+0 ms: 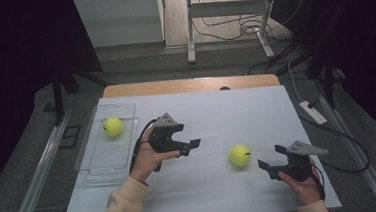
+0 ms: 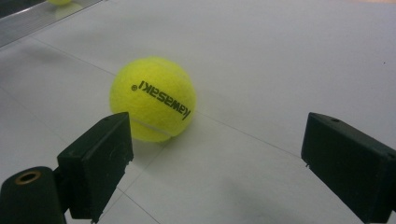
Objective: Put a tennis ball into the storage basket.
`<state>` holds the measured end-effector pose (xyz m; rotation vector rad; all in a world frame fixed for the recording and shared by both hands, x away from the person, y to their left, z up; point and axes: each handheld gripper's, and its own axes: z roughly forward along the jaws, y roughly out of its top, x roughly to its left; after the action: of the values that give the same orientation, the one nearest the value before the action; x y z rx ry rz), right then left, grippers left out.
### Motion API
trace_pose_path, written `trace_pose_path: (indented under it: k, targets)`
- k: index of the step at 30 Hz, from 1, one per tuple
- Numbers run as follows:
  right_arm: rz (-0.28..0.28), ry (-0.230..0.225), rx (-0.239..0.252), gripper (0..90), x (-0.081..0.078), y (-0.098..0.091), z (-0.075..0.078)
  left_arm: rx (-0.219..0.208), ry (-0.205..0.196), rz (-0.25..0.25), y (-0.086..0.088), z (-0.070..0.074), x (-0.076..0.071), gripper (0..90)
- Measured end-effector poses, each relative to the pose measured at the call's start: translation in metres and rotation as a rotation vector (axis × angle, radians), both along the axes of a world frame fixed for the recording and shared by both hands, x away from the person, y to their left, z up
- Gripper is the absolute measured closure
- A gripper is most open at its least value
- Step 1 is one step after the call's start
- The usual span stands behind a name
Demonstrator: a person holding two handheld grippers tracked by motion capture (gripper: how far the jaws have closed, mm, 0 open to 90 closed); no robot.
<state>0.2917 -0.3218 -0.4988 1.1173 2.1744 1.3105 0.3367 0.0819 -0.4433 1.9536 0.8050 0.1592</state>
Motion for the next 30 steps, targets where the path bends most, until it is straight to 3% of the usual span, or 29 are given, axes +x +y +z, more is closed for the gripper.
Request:
trace_pose_path:
  k: [17,30]
  targets:
    - [0.003,0.001,-0.003,8.9,0.0,-0.001,0.0,0.031,0.009,-0.037,-0.023,-0.003,0.004,13.6]
    - [0.008,0.003,-0.003,8.9,-0.001,0.001,-0.001,0.023,0.023,-0.046,-0.034,-0.007,0.008,13.7]
